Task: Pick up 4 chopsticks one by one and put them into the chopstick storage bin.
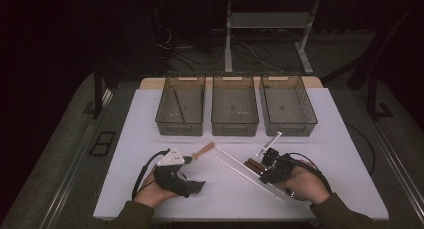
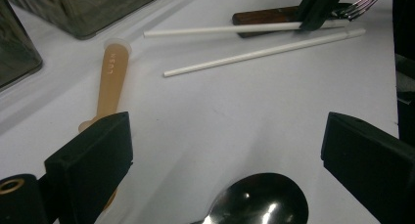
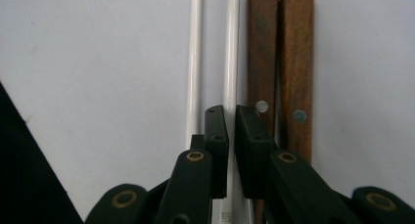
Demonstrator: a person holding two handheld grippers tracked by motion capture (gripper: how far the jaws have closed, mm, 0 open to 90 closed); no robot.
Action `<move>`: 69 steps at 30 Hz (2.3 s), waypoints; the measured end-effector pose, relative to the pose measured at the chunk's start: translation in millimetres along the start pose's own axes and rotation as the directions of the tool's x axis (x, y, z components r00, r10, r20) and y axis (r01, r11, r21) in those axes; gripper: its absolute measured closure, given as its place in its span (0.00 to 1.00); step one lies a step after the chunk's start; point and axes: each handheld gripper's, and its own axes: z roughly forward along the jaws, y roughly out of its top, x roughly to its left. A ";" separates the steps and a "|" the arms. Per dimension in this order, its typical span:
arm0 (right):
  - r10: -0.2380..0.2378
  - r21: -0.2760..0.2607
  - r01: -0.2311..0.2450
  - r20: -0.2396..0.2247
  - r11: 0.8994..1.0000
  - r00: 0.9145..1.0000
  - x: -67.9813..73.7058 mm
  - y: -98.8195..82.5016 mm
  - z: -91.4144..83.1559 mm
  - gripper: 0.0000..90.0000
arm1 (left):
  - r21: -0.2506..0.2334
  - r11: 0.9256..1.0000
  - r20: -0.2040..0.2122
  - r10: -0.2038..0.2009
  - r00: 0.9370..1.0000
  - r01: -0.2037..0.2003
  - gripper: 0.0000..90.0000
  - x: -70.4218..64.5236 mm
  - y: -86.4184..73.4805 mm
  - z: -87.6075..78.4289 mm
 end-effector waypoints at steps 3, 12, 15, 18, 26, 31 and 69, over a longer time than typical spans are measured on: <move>0.011 -0.060 -0.012 -0.027 0.998 1.000 -5.5 -4.0 -7.7 0.94 | 0.000 1.000 0.000 0.001 1.000 -0.001 0.04 -0.2 0.1 -0.3; 0.007 -0.267 -0.028 -0.079 0.963 0.997 -23.0 -15.6 -26.0 0.93 | 0.000 1.000 -0.004 0.005 1.000 -0.005 0.04 -0.3 0.1 -0.8; 0.005 -0.309 -0.032 -0.088 0.951 0.996 -25.9 -17.4 -28.4 0.94 | 0.001 1.000 -0.003 0.006 1.000 -0.006 0.04 -0.1 0.0 -0.8; -0.001 -0.338 -0.027 -0.082 0.941 0.997 -27.1 -17.9 -28.5 0.94 | 0.002 1.000 -0.003 0.003 1.000 -0.003 0.04 0.2 -0.1 0.0; -0.014 -0.417 -0.020 -0.078 0.909 0.997 -30.1 -15.3 -28.9 0.94 | 0.002 1.000 -0.003 0.004 1.000 -0.004 0.04 -0.1 -0.1 -0.2; -0.008 -0.463 -0.038 -0.096 0.886 0.995 -33.8 -11.7 -29.8 0.94 | 0.000 1.000 -0.003 0.001 1.000 -0.001 0.04 0.6 -0.2 -0.1; 0.005 -0.587 -0.052 -0.080 0.808 0.997 -36.3 62.9 -35.1 0.94 | -0.015 1.000 -0.001 -0.003 1.000 0.003 0.04 0.7 -0.3 -2.1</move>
